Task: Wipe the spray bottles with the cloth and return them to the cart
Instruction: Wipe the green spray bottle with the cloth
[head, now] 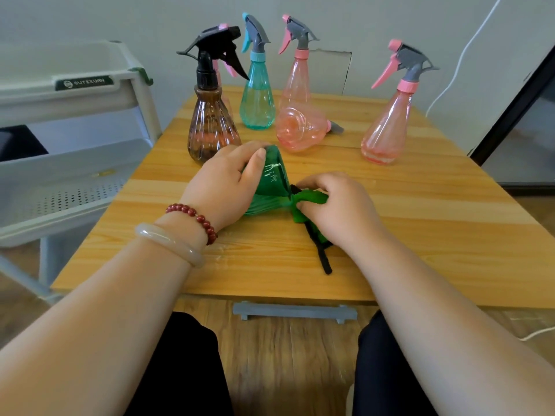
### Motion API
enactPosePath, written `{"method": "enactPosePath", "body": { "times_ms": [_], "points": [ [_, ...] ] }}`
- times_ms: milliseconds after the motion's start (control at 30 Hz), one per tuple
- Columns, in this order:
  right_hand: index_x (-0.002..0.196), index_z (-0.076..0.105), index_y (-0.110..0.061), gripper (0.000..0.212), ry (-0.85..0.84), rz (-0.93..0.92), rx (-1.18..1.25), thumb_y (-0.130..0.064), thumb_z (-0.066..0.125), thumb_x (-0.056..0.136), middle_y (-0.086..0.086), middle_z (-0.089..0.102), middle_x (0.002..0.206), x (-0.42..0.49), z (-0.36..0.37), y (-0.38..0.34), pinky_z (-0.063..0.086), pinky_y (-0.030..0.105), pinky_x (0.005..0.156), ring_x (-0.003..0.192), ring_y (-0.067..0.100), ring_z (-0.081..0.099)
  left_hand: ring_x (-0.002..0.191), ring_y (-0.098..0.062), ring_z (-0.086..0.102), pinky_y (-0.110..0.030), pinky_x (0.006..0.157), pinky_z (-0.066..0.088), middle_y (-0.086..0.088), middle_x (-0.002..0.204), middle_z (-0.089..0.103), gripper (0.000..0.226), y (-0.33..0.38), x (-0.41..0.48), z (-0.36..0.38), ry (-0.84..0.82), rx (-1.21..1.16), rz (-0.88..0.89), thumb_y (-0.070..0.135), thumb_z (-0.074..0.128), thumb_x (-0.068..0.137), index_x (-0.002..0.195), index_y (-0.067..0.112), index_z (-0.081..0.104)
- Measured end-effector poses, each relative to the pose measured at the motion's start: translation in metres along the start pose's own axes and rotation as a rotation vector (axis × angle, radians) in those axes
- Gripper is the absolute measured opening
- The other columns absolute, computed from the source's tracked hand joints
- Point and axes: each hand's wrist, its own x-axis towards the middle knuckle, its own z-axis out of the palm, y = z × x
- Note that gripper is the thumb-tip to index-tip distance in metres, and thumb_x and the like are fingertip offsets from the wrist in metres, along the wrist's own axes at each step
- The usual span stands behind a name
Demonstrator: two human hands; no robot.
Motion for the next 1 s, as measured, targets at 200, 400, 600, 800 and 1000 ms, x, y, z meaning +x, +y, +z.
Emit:
{"method": "enactPosePath", "body": {
  "times_ms": [200, 400, 600, 800, 1000],
  "points": [
    [0.136, 0.048, -0.041, 0.057, 0.021, -0.133, 0.216, -0.027, 0.071, 0.086, -0.023, 0.045, 0.132, -0.004, -0.021, -0.008, 0.023, -0.004, 0.081, 0.111, -0.016, 0.034, 0.114, -0.002, 0.038, -0.024, 0.091, 0.034, 0.001, 0.144, 0.043, 0.041, -0.003, 0.002, -0.005, -0.034, -0.049, -0.025, 0.039, 0.035, 0.103, 0.141, 0.023, 0.041],
    [0.152, 0.027, -0.037, 0.097, -0.128, -0.367, 0.049, -0.047, 0.082, 0.072, -0.018, 0.026, 0.154, 0.018, -0.023, -0.036, 0.023, 0.014, 0.112, 0.137, -0.003, 0.025, 0.103, -0.002, 0.046, -0.010, 0.078, 0.035, 0.007, 0.127, 0.051, 0.033, -0.009, -0.005, -0.015, 0.109, -0.082, -0.048, 0.028, 0.037, 0.104, 0.130, 0.020, 0.055],
    [0.154, 0.021, -0.037, 0.115, -0.358, -0.376, -0.230, -0.059, 0.084, 0.060, -0.012, 0.027, 0.159, 0.032, -0.016, -0.053, 0.030, 0.037, 0.116, 0.144, 0.010, 0.029, 0.100, -0.003, 0.045, -0.009, 0.075, 0.033, 0.007, 0.119, 0.055, 0.030, -0.018, -0.015, -0.031, 0.190, 0.032, -0.096, 0.025, 0.046, 0.101, 0.127, 0.019, 0.059],
    [0.151, 0.030, -0.032, 0.109, -0.364, -0.312, -0.335, -0.059, 0.084, 0.060, -0.009, 0.042, 0.150, 0.027, -0.023, -0.048, 0.039, 0.033, 0.106, 0.134, 0.015, 0.042, 0.069, 0.007, 0.037, -0.009, 0.065, 0.028, 0.014, 0.117, 0.047, 0.030, -0.024, -0.023, -0.053, 0.248, 0.018, -0.157, 0.031, 0.046, 0.100, 0.126, 0.023, 0.059],
    [0.143, 0.046, -0.033, 0.091, -0.166, -0.188, -0.116, -0.053, 0.085, 0.063, -0.012, 0.058, 0.130, 0.020, -0.019, -0.029, 0.040, 0.024, 0.084, 0.112, 0.010, 0.054, 0.067, 0.009, 0.039, -0.003, 0.065, 0.031, 0.011, 0.134, 0.045, 0.038, -0.026, -0.035, -0.053, 0.276, -0.067, -0.210, 0.036, 0.051, 0.098, 0.135, 0.029, 0.051]
  ]
}}
